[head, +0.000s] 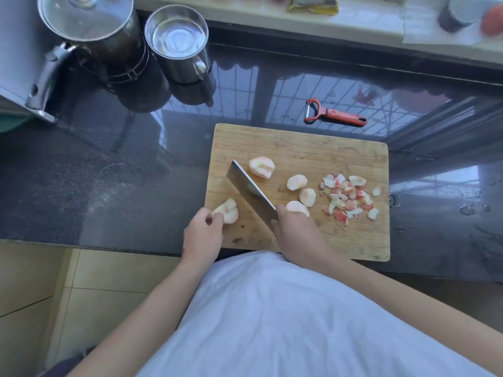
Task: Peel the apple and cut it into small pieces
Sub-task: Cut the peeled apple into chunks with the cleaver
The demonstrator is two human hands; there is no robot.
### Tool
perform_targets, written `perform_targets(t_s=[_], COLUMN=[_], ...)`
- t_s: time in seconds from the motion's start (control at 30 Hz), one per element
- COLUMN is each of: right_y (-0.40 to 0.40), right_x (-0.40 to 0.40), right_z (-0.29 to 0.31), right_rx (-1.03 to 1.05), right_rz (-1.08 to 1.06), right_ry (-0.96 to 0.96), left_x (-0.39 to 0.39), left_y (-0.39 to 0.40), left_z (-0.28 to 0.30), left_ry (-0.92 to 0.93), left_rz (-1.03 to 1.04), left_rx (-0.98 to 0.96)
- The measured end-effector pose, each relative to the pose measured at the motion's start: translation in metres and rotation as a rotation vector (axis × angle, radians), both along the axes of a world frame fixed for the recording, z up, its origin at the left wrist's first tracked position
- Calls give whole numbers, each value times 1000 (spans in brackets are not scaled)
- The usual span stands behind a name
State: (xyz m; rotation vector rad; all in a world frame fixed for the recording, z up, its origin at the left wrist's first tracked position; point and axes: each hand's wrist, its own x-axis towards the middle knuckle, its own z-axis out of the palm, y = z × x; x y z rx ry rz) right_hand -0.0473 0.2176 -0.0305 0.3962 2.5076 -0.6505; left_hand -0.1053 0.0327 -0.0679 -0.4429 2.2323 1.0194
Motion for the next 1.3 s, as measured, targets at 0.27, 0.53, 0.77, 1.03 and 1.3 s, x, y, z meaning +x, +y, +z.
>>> perform_targets(t_s=[0.27,0.53,0.77,1.03,1.3], right_y=[10,36,58,10,-33], right_x=[16,48,90,74,39], right_z=[9,-1,11,-17,-20], right_rx=[86,81,49,120,50], right_rz=[81,353,-363,-688,-959], right_ry=[25,97,142,153,219], left_x=[4,0,10,-5,-20], left_y=[-19,-42,-17,2,-27], left_z=[10,8,8,18,23], left_ry=[93,75,-1,-156,-267], left_rz=[108,331,302,304,304], left_rx=[72,194,293,437,499])
